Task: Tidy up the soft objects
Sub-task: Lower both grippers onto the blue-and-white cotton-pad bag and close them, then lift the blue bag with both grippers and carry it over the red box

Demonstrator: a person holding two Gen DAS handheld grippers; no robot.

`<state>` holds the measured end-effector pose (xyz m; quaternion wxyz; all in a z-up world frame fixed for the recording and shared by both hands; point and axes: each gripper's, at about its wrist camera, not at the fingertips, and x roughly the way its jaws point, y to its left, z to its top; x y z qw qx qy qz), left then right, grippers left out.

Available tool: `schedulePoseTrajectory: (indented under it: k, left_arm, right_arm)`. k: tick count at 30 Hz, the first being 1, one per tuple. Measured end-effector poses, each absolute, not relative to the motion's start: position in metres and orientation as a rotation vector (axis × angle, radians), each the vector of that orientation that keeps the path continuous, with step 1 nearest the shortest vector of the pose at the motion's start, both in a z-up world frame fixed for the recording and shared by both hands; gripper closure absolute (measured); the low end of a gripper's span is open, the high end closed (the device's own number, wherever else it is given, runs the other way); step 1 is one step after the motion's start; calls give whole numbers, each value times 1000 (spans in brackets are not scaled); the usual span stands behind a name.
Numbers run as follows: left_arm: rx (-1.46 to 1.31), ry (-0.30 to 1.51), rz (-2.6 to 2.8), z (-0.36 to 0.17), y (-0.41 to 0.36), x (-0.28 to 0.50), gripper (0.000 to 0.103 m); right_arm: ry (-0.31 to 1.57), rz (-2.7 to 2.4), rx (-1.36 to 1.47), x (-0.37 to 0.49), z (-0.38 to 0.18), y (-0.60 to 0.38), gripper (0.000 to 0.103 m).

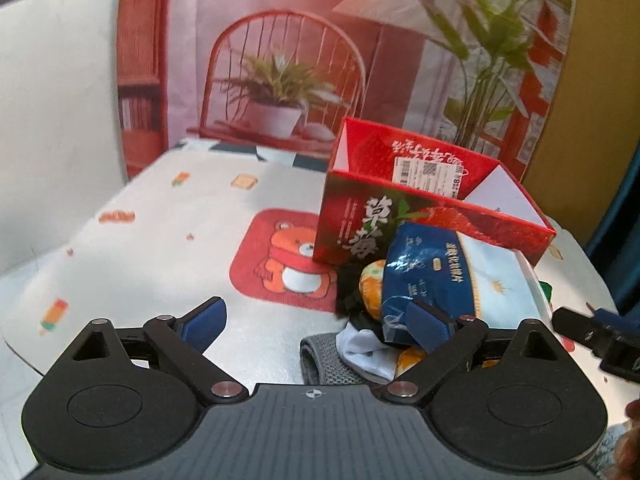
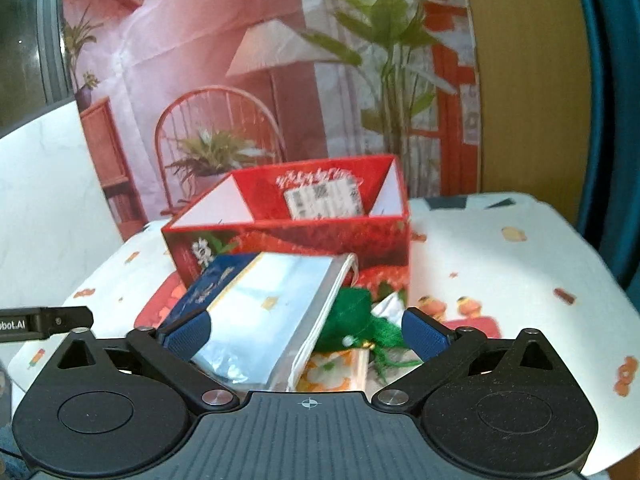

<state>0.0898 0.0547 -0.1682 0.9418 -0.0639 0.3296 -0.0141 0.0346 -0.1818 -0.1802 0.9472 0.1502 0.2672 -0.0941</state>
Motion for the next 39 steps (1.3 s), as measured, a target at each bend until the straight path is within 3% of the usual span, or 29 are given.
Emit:
schedulePoseTrajectory:
  k: [3,5,13,21,26,34,39]
  left_arm:
    - [-168,689,-38,-176,58,97,11]
    - [-174,689,-46,-178,57,100,12]
    - [-158,722,-80,-193,47,107,18]
    - [-149,754,-136,-205,38,113,26]
    - [-147,771,-134,-208,36,119,33]
    - [-221,808,-211,-207,31,144,45]
    - [-262,777,-250,-199,28,152,47]
  right_arm:
    - [558,-165,271,43,-186,-177,25]
    - [559,-151,241,49,-187,-174,28]
    - [619,-117,296,62,-205,-179,31]
    - [608,-119,286,64,-209,-182,90]
    - [619,-125,299,65,-217,-189,97]
    - [621,-116,290,68,-226,-190,97]
    - [618,-117,303,68,-229,-192,97]
